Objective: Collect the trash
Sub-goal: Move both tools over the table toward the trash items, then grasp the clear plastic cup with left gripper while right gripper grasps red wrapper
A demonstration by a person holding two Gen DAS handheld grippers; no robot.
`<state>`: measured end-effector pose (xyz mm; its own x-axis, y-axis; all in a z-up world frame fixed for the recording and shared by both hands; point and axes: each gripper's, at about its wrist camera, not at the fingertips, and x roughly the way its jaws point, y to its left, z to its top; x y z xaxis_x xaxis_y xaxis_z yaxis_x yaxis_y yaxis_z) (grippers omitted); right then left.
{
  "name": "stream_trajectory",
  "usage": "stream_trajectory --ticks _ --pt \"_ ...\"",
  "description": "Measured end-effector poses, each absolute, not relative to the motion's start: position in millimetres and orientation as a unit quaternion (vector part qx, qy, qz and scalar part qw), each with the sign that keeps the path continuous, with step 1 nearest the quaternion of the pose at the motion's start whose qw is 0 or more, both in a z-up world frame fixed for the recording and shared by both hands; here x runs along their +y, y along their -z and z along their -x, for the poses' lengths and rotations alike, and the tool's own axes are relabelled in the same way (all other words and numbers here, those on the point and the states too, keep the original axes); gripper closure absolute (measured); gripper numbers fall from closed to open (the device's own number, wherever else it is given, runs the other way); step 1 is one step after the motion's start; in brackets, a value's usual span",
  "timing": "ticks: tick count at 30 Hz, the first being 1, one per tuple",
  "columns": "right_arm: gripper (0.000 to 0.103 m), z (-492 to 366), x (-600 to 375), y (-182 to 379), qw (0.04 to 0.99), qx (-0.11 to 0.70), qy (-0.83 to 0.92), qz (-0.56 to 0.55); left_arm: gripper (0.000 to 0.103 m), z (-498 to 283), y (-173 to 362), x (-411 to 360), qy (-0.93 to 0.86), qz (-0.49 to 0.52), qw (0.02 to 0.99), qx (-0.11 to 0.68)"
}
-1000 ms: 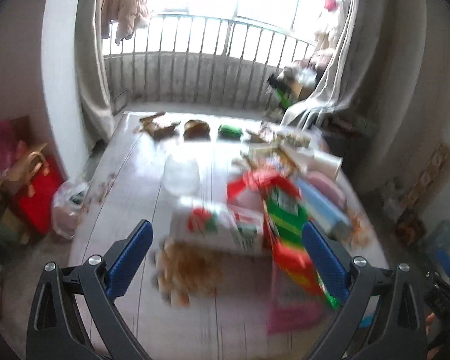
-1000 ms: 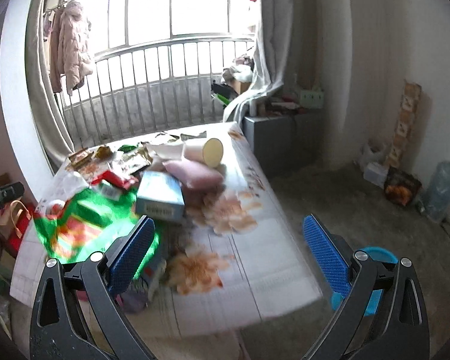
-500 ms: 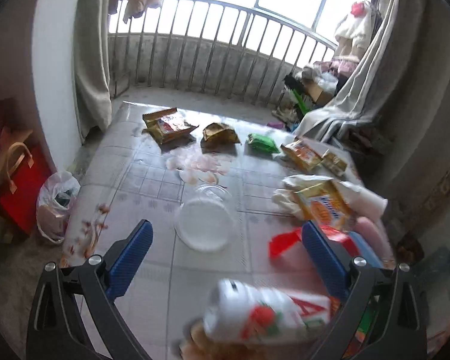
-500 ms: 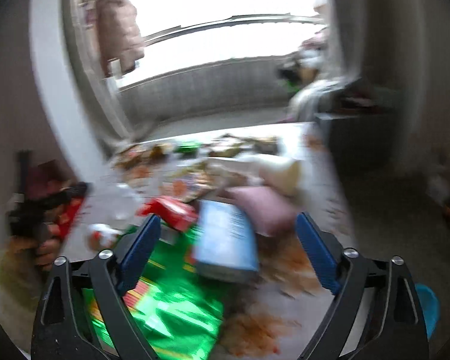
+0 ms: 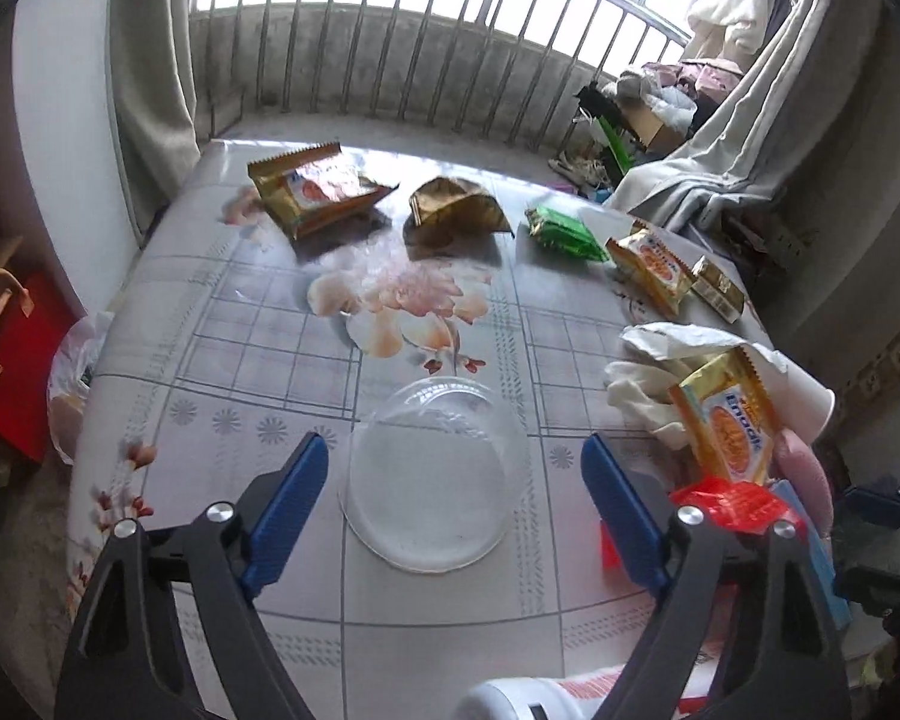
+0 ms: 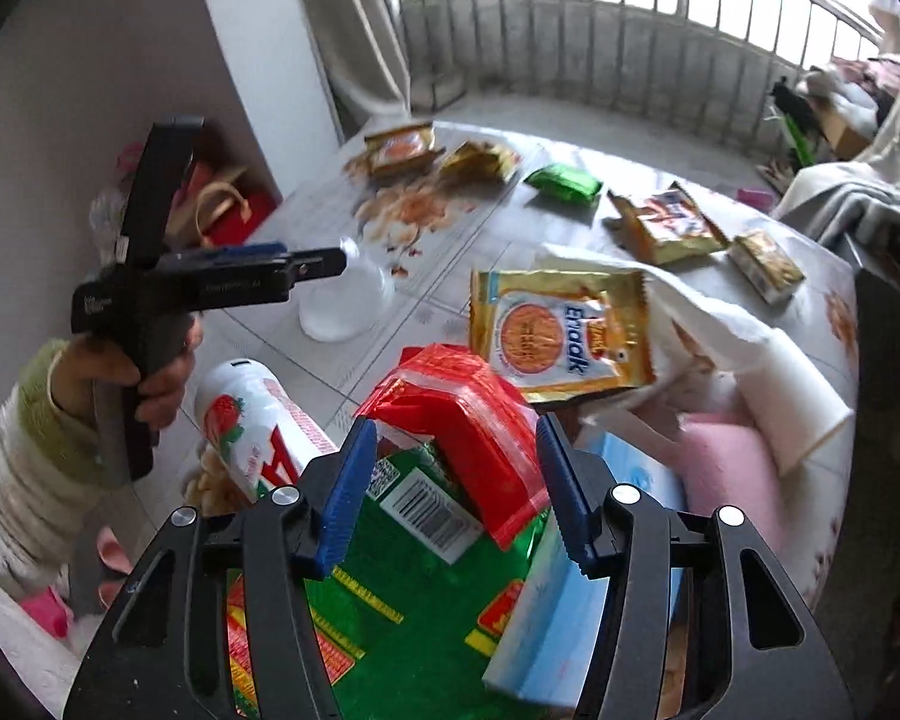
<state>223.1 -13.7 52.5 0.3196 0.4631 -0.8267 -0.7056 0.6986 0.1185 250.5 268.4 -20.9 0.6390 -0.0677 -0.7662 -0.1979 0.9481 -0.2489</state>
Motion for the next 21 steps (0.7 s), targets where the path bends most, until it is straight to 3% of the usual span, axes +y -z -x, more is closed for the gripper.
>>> stream_trajectory --ticks 6,10,16,21 --pt "0.055 -233.0 -1.8 -40.1 0.788 0.469 -0.363 0.166 0.031 -257.4 31.7 268.4 -0.023 0.159 0.884 0.438" --pt "0.068 -240.0 -1.5 -32.7 0.779 0.489 -0.357 0.163 0.038 -258.0 35.3 268.9 -0.023 0.159 0.884 0.439" --pt "0.096 -243.3 -6.1 -32.9 0.780 0.498 -0.353 0.140 0.038 -258.0 35.0 270.5 -0.019 0.163 0.885 0.436" --pt "0.103 -241.2 -11.6 -40.4 0.791 0.484 -0.352 0.127 0.039 -256.4 30.4 275.0 -0.020 0.171 0.888 0.427"
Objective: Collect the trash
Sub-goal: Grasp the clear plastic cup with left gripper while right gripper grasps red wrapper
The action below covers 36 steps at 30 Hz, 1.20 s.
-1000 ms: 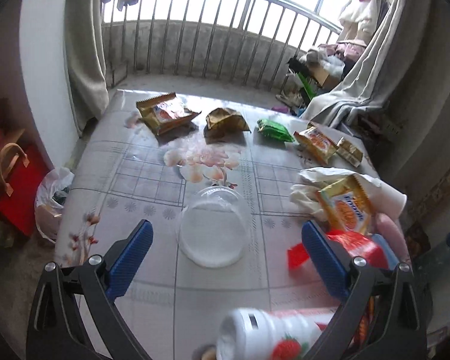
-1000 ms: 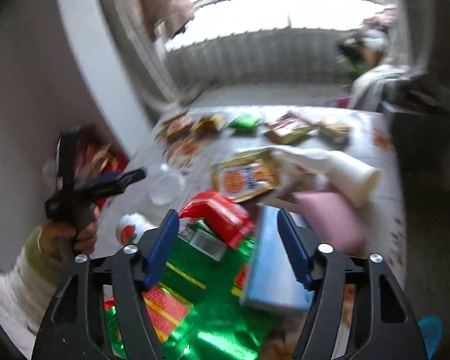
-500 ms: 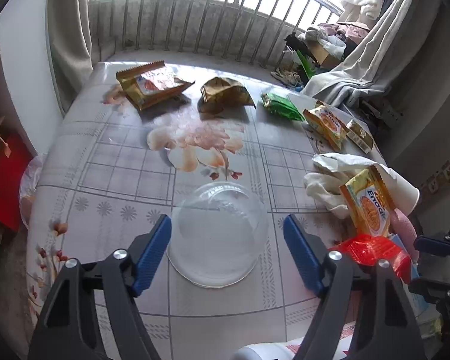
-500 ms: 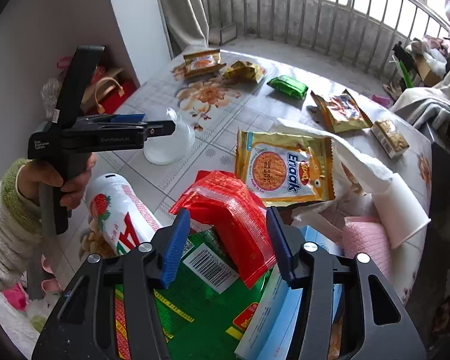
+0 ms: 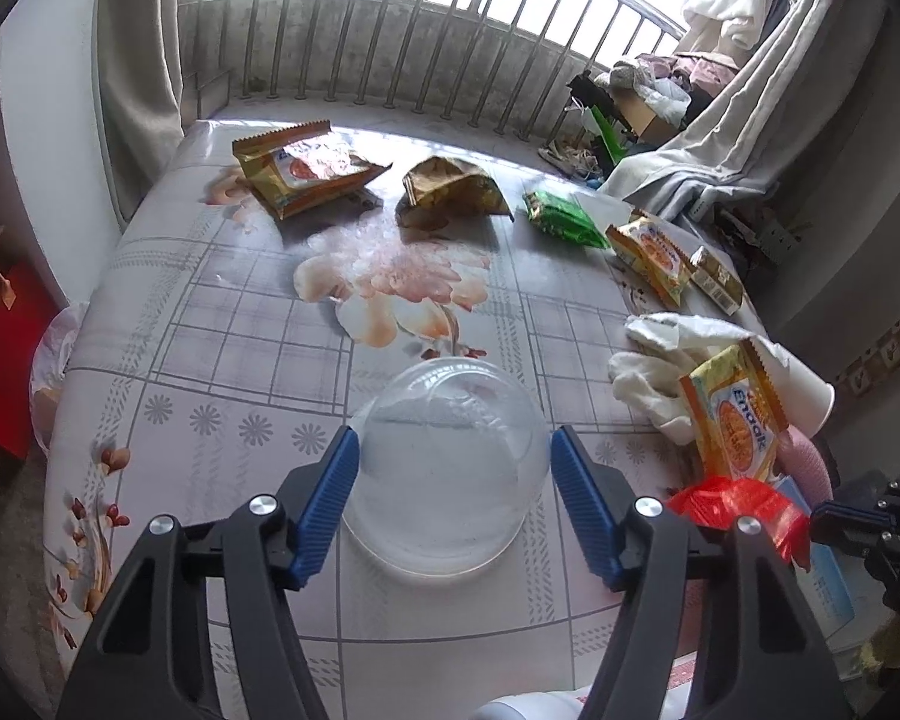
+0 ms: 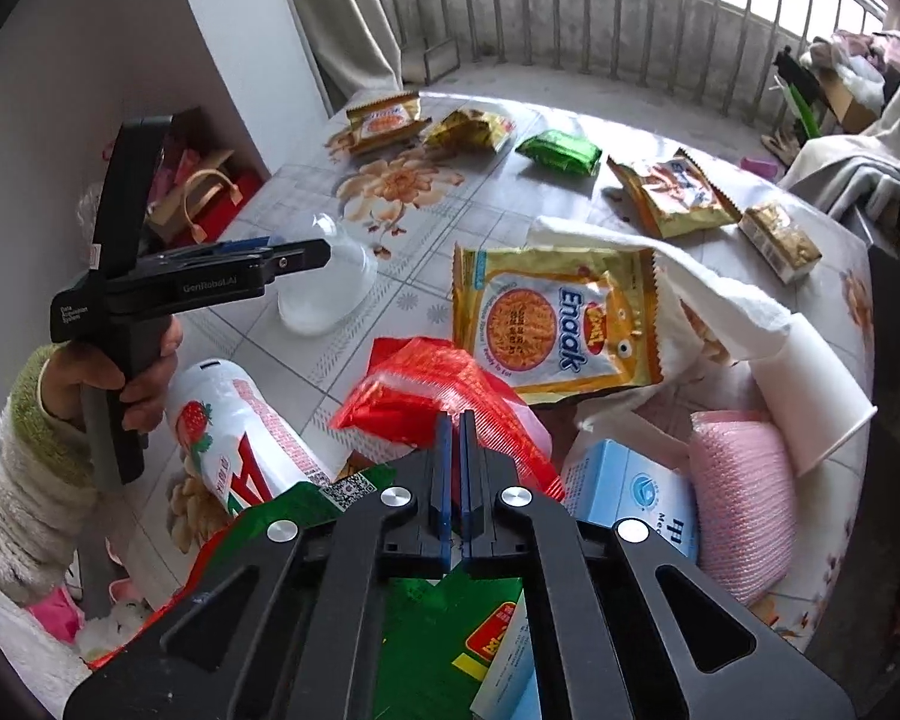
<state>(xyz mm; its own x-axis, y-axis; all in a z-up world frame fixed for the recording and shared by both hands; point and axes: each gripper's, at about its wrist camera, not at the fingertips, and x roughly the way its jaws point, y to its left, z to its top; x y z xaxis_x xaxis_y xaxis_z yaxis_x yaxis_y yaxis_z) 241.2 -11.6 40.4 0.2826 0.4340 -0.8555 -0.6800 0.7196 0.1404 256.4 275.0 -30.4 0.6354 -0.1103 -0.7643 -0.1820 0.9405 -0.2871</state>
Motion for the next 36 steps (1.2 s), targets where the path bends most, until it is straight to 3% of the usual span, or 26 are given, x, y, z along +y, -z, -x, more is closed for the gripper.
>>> stream_trajectory --ticks 5,7,8,10,12,16,21,28,36 --pt "0.103 -239.5 -14.3 -51.6 0.797 0.472 -0.358 0.116 0.039 -251.5 17.1 277.6 -0.024 0.174 0.897 0.406" --pt "0.098 -237.0 -9.4 -57.8 0.798 0.463 -0.364 0.123 0.039 -250.2 12.8 278.6 -0.026 0.175 0.899 0.401" --pt "0.093 -236.1 -5.5 -59.6 0.797 0.461 -0.368 0.130 0.039 -249.7 11.6 279.2 -0.028 0.175 0.899 0.400" --pt "0.050 -233.8 3.6 -62.2 0.793 0.456 -0.375 0.148 0.039 -248.6 10.3 279.6 -0.031 0.176 0.899 0.399" --pt "0.038 -230.4 16.9 -63.5 0.792 0.446 -0.378 0.176 0.039 -247.6 10.1 280.1 -0.031 0.176 0.899 0.399" --pt "0.028 -228.7 40.3 -48.6 0.771 0.461 -0.371 0.235 0.039 -246.2 11.3 280.9 -0.032 0.181 0.898 0.401" --pt "0.028 -239.0 51.0 -22.8 0.752 0.501 -0.345 0.254 0.039 -244.0 14.5 283.2 -0.032 0.189 0.895 0.402" --pt "0.052 -254.9 37.2 -18.8 0.759 0.530 -0.320 0.202 0.039 -240.3 14.1 283.4 -0.030 0.189 0.897 0.399" --pt "0.062 -252.2 7.3 -50.7 0.805 0.489 -0.315 0.122 0.039 -225.9 -1.6 283.4 -0.032 0.194 0.904 0.379"
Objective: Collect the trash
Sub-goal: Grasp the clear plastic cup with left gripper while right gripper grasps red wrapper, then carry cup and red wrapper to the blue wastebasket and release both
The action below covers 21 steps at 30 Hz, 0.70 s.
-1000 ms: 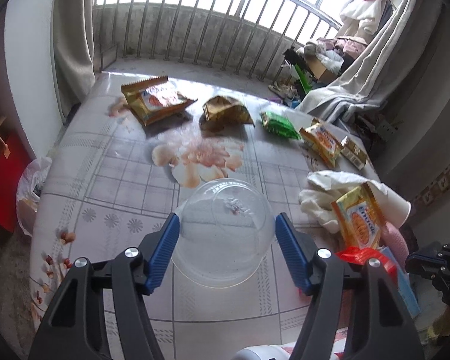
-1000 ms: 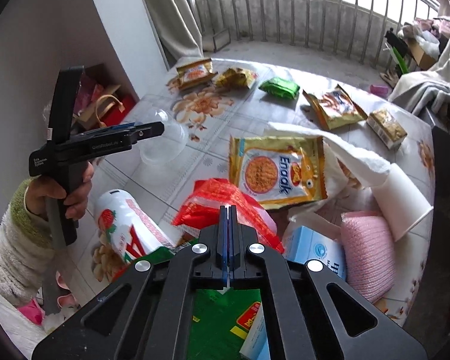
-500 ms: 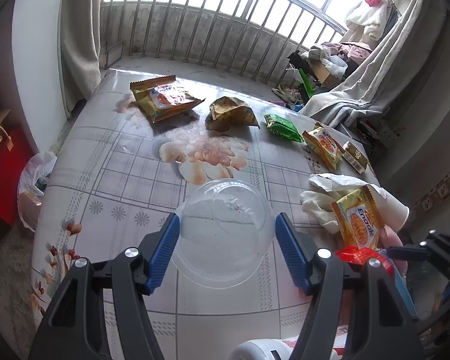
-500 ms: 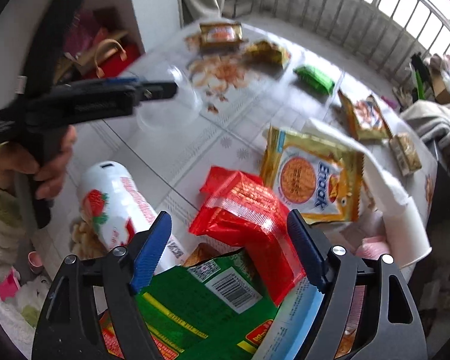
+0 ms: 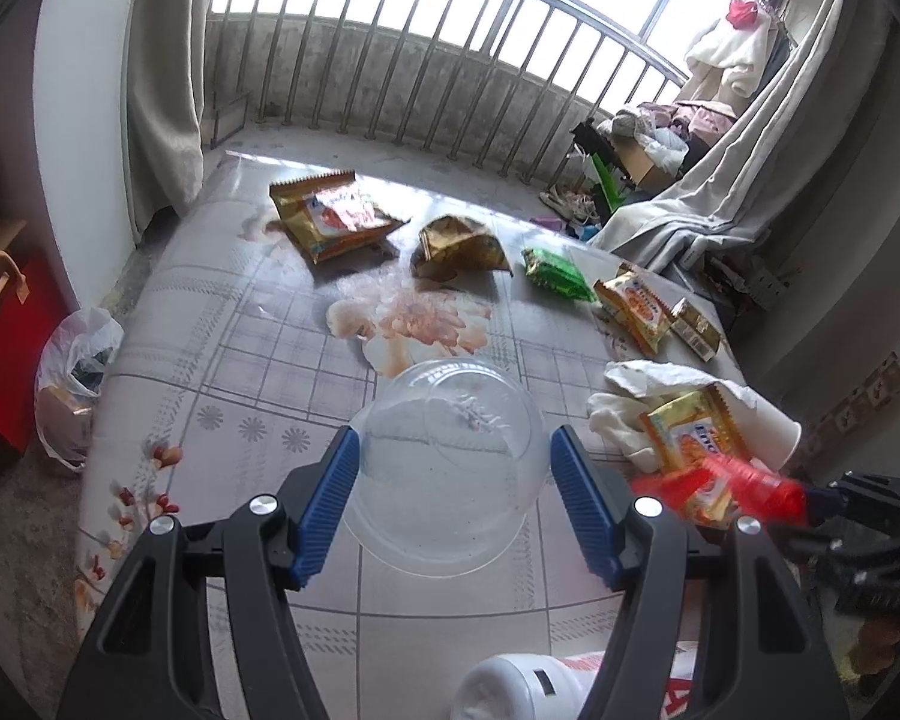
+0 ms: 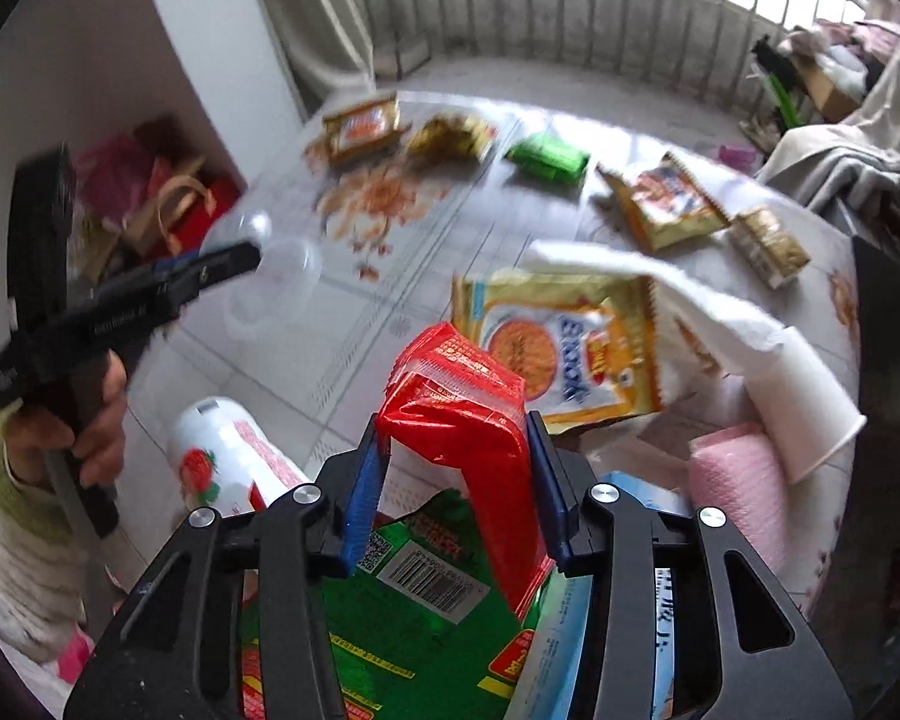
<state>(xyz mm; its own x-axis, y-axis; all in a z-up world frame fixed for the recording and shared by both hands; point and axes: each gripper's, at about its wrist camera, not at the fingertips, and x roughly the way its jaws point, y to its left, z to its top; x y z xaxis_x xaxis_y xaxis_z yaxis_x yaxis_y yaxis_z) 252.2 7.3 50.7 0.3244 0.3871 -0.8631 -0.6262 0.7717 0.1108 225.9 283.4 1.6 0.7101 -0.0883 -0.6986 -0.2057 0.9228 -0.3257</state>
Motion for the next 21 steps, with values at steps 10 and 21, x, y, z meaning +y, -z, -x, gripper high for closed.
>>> stream_trajectory --ticks 10,21 --pt "0.062 -231.8 -40.7 -118.7 0.857 0.396 -0.330 0.027 0.039 -177.3 -65.7 260.9 -0.023 0.177 0.931 0.320" --pt "0.062 -157.8 -177.3 -144.3 0.895 0.337 -0.282 -0.080 0.039 -121.7 -134.3 147.3 0.095 0.144 0.943 0.285"
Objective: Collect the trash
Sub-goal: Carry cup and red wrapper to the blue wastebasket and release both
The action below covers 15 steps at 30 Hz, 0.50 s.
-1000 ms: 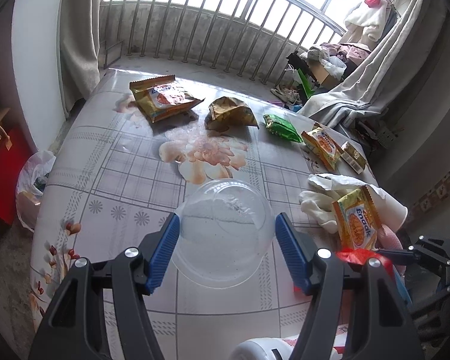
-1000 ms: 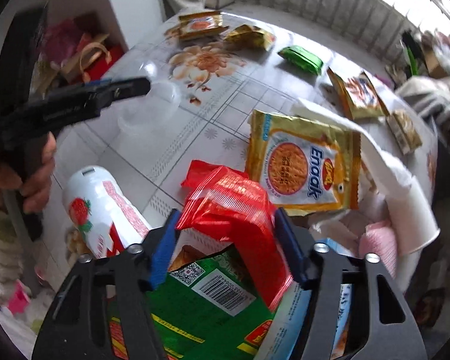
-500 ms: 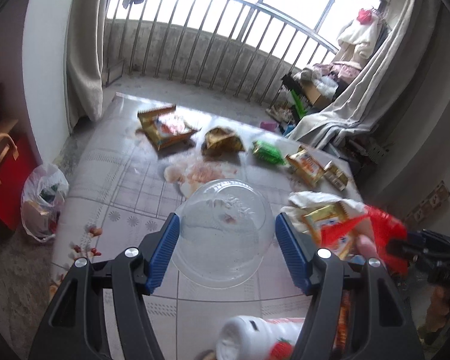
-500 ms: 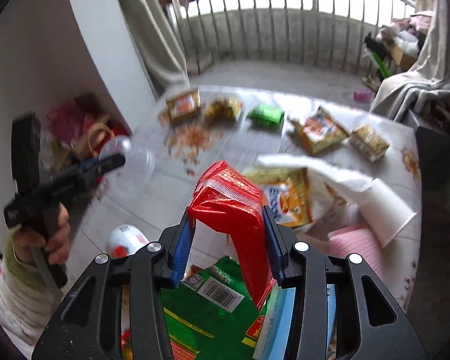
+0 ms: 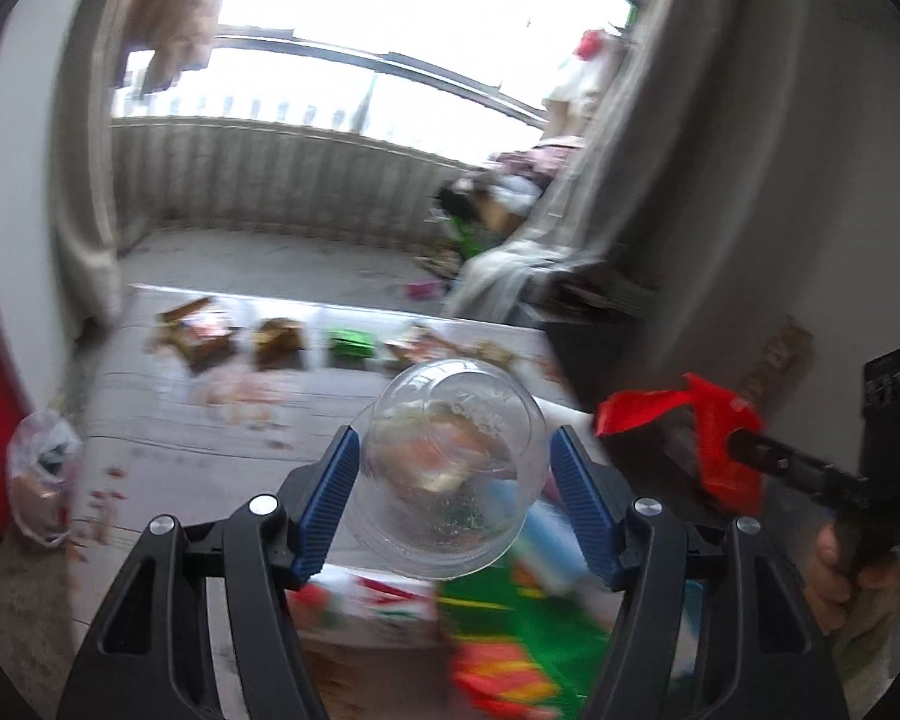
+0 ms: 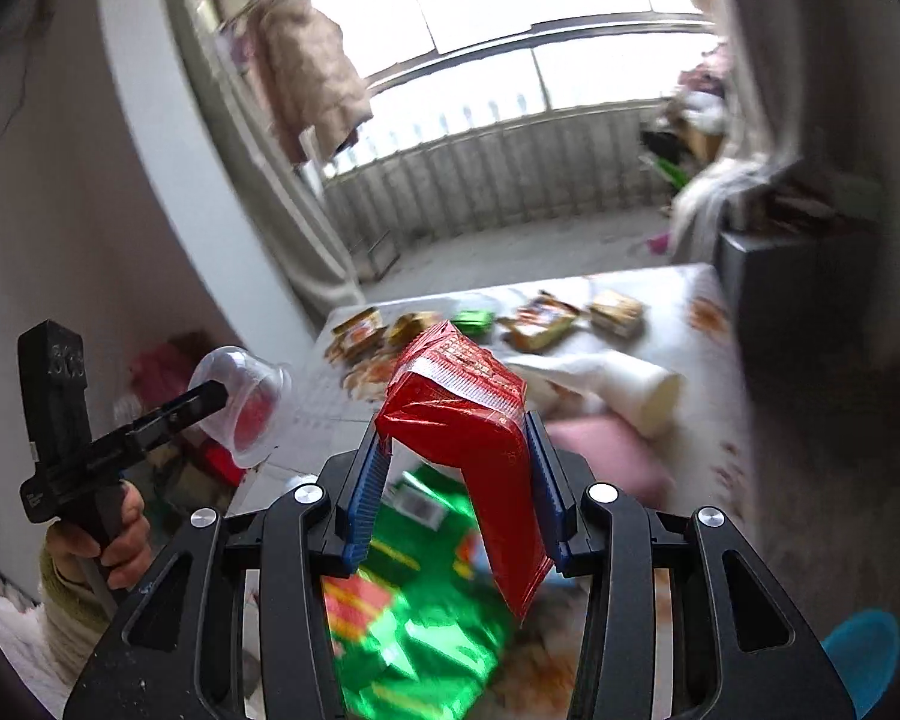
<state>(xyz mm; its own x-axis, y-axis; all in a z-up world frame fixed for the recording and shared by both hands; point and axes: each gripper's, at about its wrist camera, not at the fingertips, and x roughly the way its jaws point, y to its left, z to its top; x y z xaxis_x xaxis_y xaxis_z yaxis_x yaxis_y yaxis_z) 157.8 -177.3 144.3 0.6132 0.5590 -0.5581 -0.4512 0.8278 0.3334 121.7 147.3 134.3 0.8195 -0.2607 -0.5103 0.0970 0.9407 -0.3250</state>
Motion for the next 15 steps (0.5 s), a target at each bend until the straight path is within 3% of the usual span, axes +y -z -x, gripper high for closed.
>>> stream_trajectory --ticks 8,15 --pt "0.061 -94.6 -325.4 -103.2 0.910 0.334 -0.157 -0.189 0.039 -118.8 -139.3 -1.9 0.223 0.113 0.917 0.312" --pt "0.061 -43.5 -461.8 -28.3 0.874 0.361 -0.002 -0.324 0.039 -143.2 -95.9 -177.1 0.340 0.090 0.852 0.388"
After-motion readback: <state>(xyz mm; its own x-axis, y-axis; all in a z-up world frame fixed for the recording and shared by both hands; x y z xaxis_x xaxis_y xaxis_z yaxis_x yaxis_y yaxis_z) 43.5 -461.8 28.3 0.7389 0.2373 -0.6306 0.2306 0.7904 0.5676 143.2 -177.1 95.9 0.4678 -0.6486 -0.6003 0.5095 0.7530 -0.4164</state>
